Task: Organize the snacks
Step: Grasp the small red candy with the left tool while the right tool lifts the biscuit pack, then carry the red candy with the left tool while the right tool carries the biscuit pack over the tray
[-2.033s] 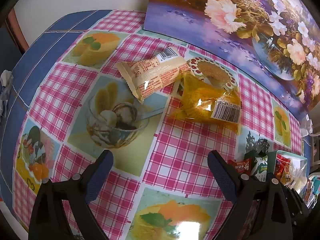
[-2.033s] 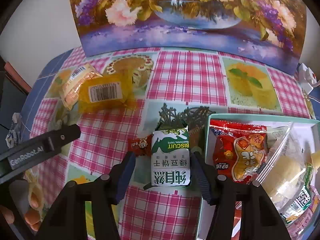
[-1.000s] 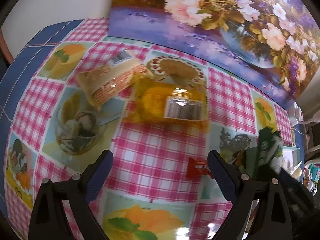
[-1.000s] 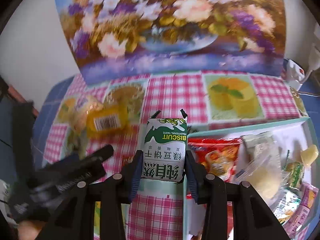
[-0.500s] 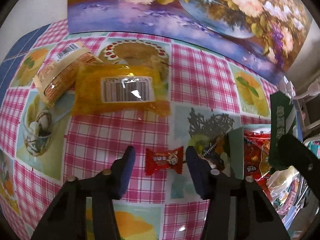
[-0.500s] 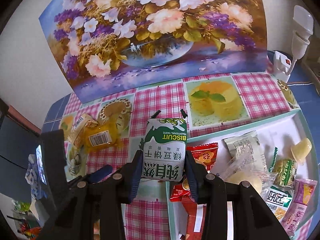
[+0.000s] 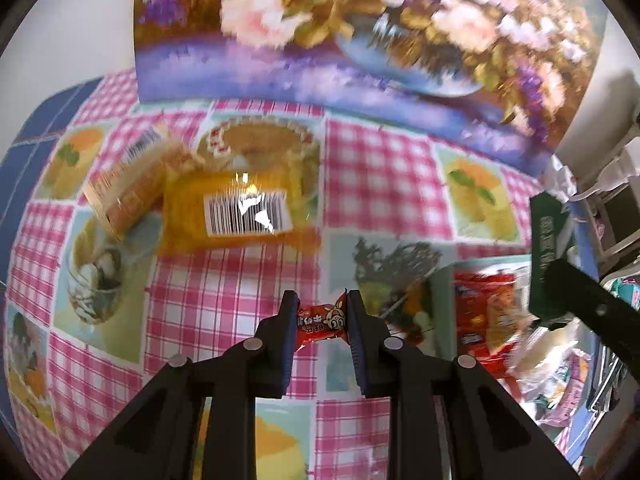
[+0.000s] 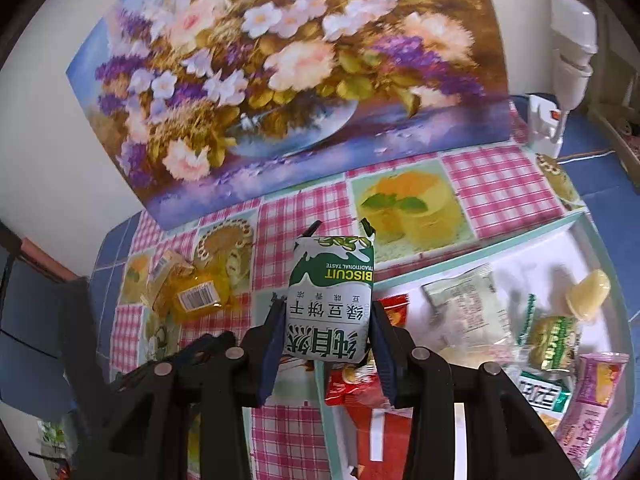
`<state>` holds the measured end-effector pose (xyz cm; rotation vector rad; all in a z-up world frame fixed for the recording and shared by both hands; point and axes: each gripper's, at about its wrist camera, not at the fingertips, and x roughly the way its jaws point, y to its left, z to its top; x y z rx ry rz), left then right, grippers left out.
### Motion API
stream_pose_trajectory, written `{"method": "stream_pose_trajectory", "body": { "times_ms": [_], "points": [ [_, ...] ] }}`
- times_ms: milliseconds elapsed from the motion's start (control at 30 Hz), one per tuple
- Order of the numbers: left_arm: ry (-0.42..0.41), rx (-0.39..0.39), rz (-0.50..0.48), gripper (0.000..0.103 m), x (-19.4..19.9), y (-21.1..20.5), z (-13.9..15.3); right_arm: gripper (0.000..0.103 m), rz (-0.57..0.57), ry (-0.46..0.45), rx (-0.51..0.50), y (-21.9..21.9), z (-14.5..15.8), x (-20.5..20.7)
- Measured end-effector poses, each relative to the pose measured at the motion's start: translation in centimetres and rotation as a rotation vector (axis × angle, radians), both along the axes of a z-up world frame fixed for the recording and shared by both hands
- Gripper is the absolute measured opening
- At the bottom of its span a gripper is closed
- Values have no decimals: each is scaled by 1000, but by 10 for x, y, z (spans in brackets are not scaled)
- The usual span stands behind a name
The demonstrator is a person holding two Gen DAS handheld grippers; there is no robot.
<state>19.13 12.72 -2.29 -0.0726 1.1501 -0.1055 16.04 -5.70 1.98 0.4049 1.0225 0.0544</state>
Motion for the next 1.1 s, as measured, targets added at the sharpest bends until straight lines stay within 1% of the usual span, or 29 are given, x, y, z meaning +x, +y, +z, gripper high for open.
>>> {"method": "stream_pose_trajectory", "body": {
  "times_ms": [200,300,467,700,833,933,1100],
  "points": [
    [-89,5,-35,25,-11,-17,39,43,-48,1,-24,-17,10,-6],
    [-122,12,-61,25,-16,-30,53,43,-69,3,-34,-25,14,-9],
    [-160,31,-104,25,-24,-53,67,43,-101,7,-47,-41,18,-15],
    [-184,58,-161,25,-33,-82,76,44,-154,10,-39,-70,23,-23],
    [-180,52,-209,25,-38,-101,76,44,-225,17,-40,-98,25,-32],
    [-181,63,-253,25,-45,-118,76,43,-291,30,-52,-122,25,-41],
    [-155,64,-324,26,-55,-144,68,43,-365,47,-47,-154,25,-57]
  ]
}}
